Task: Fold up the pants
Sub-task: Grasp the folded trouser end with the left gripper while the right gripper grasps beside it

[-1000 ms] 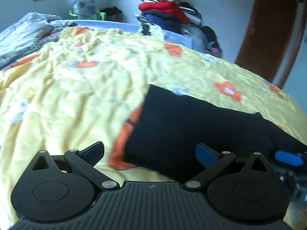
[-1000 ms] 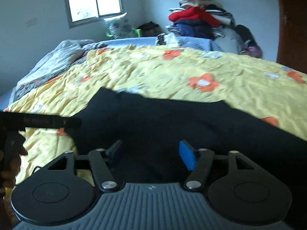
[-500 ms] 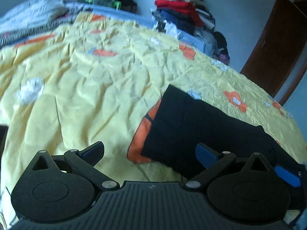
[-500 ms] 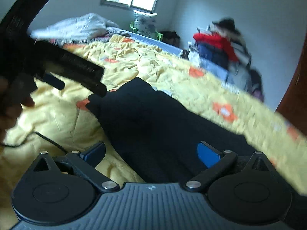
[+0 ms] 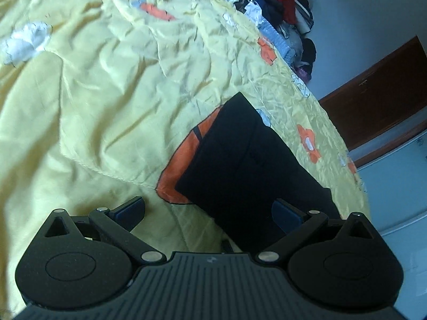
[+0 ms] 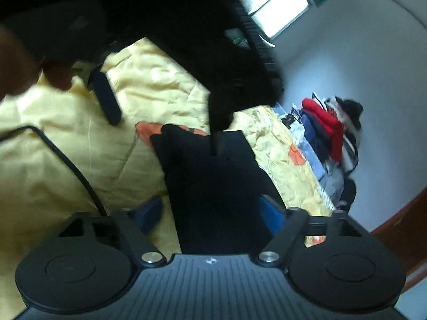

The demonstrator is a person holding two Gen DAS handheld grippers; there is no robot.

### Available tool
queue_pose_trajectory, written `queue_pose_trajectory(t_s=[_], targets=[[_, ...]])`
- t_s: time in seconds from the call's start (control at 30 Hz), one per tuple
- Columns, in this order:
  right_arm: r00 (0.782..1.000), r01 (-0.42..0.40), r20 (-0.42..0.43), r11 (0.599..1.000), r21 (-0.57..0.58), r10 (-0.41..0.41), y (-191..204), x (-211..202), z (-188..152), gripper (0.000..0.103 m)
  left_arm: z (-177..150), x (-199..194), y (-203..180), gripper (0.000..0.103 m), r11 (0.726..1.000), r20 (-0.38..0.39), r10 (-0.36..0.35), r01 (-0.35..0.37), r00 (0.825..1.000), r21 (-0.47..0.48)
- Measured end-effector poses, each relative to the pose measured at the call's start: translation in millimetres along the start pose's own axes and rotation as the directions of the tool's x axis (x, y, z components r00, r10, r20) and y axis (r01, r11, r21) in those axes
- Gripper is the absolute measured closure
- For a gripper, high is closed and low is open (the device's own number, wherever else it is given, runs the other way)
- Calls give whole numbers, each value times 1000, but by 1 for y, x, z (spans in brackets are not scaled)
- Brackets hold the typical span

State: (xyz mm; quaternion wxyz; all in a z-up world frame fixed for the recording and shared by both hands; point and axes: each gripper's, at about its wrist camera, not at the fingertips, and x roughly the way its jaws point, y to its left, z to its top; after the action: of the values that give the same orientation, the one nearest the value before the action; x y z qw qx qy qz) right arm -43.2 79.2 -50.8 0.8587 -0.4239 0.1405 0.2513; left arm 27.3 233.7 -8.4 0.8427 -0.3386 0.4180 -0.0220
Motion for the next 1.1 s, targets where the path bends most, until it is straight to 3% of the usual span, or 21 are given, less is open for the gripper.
queue_pose_trajectory(t_s=[0.17, 0.27, 0.33, 0.43, 0.57, 0.63, 0.7, 0.77, 0.83, 0.9, 0.93, 0.97, 1.0, 1.1], targets=[[999, -46, 12, 998, -45, 47, 9, 8, 6, 76, 3, 10, -5, 1, 998, -40, -68, 67, 997, -16], [997, -69, 30, 997, 40, 68, -5, 13, 6, 83, 6, 15, -2, 1, 991, -55, -119, 114, 991, -74], [994, -106, 60, 979, 172, 97, -28, 12, 3, 83, 8, 24, -2, 1, 975, -95, -206, 196, 974, -106], [987, -150, 108, 913, 379, 118, -68, 9, -5, 83, 8, 40, -4, 1, 954, -119, -272, 252, 955, -164], [974, -226, 144, 811, 540, 175, -107, 8, -20, 83, 14, 59, -11, 1, 934, -76, -320, 301, 944, -194], [946, -322, 166, 746, 583, 279, -122, 6, -29, 83, 19, 69, -13, 2, 919, -52, -348, 330, 936, -215], [910, -411, 232, 673, 615, 345, -137, -4, -40, 83, 26, 72, -16, 4, 921, -30, -341, 327, 940, -211], [907, -417, 259, 626, 659, 331, -150, -8, -51, 83, 30, 74, -18, 4, 925, -22, -333, 322, 943, -200], [943, -322, 187, 610, 724, 276, -163, 4, -60, 83, 31, 76, -21, 15, 931, -9, -322, 315, 947, -183], [964, -219, 63, 642, 735, 257, -160, 24, -62, 83, 29, 77, -22, 46, 946, -10, -285, 280, 958, -163], [964, -206, 36, 653, 729, 264, -157, 35, -62, 83, 28, 78, -21, 54, 955, -12, -263, 258, 965, -147], [960, -214, 33, 647, 731, 280, -153, 45, -63, 83, 27, 79, -20, 69, 962, -11, -242, 238, 970, -135], [956, -223, 38, 637, 738, 290, -149, 52, -61, 83, 25, 79, -19, 77, 968, -3, -222, 220, 975, -121], [960, -236, 78, 630, 740, 267, -146, 60, -53, 83, 19, 72, -24, 83, 982, 36, -185, 186, 982, -29]])
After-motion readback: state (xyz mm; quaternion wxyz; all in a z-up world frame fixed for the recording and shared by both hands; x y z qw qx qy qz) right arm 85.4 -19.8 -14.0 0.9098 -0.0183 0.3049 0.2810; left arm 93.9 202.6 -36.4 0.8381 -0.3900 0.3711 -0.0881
